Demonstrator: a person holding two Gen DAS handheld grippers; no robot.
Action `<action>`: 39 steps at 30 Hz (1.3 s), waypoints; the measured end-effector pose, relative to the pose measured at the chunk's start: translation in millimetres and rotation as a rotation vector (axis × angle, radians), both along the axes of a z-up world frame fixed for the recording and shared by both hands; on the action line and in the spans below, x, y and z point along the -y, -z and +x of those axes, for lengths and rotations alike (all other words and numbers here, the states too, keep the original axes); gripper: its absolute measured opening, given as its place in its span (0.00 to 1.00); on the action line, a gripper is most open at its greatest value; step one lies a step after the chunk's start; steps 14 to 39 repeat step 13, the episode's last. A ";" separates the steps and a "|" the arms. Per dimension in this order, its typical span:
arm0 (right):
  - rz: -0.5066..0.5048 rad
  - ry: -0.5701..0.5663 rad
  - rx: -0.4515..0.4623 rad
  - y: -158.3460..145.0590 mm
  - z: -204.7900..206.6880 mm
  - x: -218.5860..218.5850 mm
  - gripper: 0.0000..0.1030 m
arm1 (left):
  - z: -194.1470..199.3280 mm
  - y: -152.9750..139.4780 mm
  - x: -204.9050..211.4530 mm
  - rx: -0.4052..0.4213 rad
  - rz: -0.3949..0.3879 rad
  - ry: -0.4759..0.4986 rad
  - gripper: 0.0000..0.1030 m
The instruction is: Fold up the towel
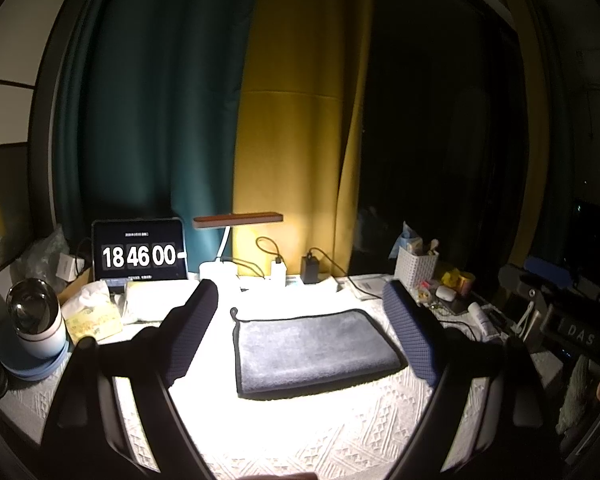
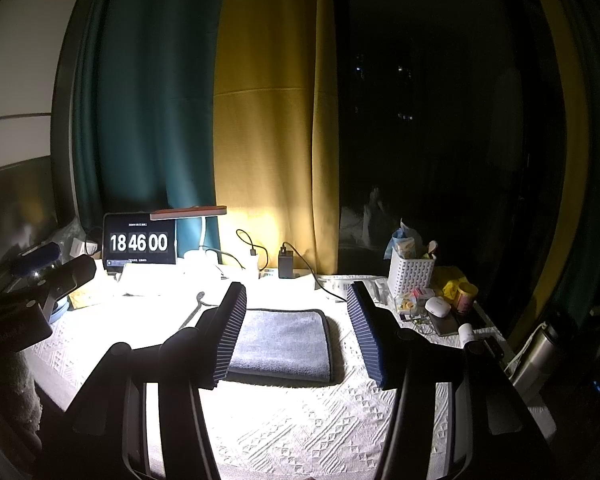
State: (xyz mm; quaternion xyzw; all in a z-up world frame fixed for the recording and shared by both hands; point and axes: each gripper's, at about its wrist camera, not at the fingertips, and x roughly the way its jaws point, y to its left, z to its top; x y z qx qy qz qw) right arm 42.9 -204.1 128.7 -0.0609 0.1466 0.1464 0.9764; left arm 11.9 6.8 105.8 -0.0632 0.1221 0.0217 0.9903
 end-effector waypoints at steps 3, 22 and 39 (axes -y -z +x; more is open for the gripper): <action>0.002 0.001 -0.001 1.1 -0.2 0.6 0.54 | 0.2 1.0 -0.1 -0.001 -0.001 0.002 0.83; 0.005 -0.009 -0.008 5.9 1.8 0.1 0.54 | 1.4 3.2 0.1 0.005 0.002 0.017 0.83; 0.005 -0.009 -0.008 5.9 1.8 0.1 0.54 | 1.4 3.2 0.1 0.005 0.002 0.017 0.83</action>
